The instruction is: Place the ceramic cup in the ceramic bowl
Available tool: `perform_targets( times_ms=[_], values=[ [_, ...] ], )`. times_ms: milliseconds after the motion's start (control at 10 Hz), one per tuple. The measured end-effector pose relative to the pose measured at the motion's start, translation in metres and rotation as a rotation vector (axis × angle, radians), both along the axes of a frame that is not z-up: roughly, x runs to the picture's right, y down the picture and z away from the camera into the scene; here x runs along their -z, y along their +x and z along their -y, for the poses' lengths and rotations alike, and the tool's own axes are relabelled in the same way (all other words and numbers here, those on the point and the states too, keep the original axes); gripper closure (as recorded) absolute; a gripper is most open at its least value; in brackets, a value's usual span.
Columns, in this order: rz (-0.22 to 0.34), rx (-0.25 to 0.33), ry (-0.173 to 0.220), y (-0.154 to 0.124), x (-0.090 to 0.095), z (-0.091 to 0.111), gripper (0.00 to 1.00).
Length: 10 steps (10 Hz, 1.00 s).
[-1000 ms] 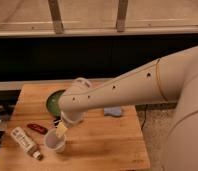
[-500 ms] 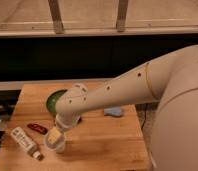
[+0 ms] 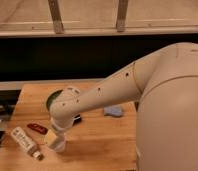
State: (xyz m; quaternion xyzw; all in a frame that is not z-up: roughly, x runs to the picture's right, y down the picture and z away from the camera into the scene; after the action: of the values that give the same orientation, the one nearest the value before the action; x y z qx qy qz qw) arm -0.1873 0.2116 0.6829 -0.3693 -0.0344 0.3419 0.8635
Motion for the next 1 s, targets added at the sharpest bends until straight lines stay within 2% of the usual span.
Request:
perform_targets(
  times_ms=[400, 500, 600, 800, 1000],
  values=[
    [0.010, 0.013, 0.005, -0.006, -0.021, -0.004, 0.20],
    [0.004, 0.012, 0.001, -0.003, -0.031, -0.006, 0.20],
    [0.012, 0.016, -0.004, -0.002, -0.039, -0.010, 0.24],
    [0.039, 0.032, -0.016, 0.000, -0.049, -0.021, 0.42],
    [0.050, 0.035, -0.023, 0.004, -0.045, -0.023, 0.63]
  ],
)
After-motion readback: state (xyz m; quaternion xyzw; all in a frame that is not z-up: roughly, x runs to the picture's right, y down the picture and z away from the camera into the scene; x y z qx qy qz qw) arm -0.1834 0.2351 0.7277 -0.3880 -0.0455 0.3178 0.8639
